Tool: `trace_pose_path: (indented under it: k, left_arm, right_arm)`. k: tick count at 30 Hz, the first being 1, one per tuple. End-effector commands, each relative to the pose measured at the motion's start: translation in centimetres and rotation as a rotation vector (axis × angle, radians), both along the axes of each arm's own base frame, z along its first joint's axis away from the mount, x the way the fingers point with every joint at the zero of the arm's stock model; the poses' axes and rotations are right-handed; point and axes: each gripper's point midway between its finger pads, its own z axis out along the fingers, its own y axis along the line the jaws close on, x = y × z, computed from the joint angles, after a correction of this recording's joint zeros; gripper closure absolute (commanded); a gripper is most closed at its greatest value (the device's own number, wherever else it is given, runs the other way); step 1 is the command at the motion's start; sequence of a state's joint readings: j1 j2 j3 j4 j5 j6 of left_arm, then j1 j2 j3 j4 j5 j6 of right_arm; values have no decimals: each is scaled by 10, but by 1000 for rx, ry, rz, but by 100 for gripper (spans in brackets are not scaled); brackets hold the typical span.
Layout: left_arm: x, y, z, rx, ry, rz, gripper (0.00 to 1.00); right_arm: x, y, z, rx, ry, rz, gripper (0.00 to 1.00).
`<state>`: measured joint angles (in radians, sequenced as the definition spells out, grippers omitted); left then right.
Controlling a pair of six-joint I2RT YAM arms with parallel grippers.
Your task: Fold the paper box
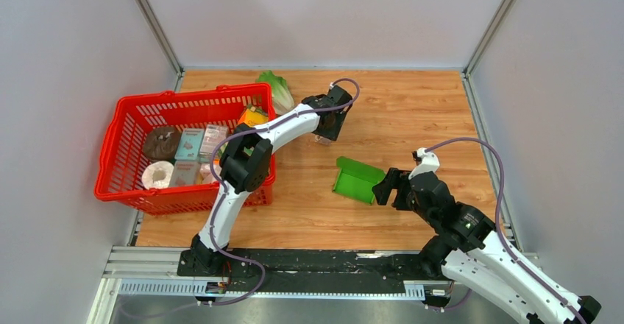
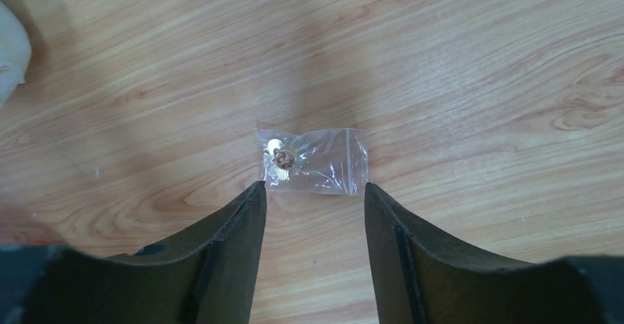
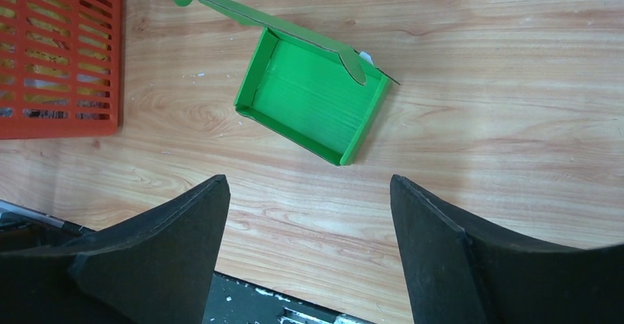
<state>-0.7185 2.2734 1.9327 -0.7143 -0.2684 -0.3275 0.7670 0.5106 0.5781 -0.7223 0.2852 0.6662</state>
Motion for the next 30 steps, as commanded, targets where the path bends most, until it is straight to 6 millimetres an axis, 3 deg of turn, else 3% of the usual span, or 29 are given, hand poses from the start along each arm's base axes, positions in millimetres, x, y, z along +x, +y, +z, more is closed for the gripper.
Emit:
trace_pose_path:
  k: [1, 3, 4, 9, 16, 17, 19, 28, 30]
  left_arm:
    - [-1, 6, -24, 44, 34, 2, 41]
    - [-2, 0, -25, 21, 38, -19, 60]
    - [-1, -1, -25, 12, 44, -16, 62]
    - [-5, -3, -37, 28, 111, 17, 57]
    - [-5, -2, -33, 37, 126, 29, 57]
    - [-6, -4, -32, 29, 136, 30, 70]
    - [-8, -9, -35, -9, 163, 30, 72]
    - [-17, 0, -38, 29, 188, 38, 71]
    - [-17, 0, -38, 19, 193, 33, 65]
  right_arm:
    - [5, 4, 22, 43, -53, 4, 17]
    - [3, 4, 23, 47, -54, 6, 16]
    - [3, 3, 23, 46, -53, 6, 16]
    - [3, 3, 24, 50, -60, 3, 16]
    - [2, 0, 27, 55, -64, -6, 16]
    - [2, 0, 28, 57, -66, -8, 16]
    - [2, 0, 28, 57, -69, -4, 16]
    - [3, -1, 30, 58, -76, -11, 16]
    - [2, -2, 32, 58, -78, -7, 16]
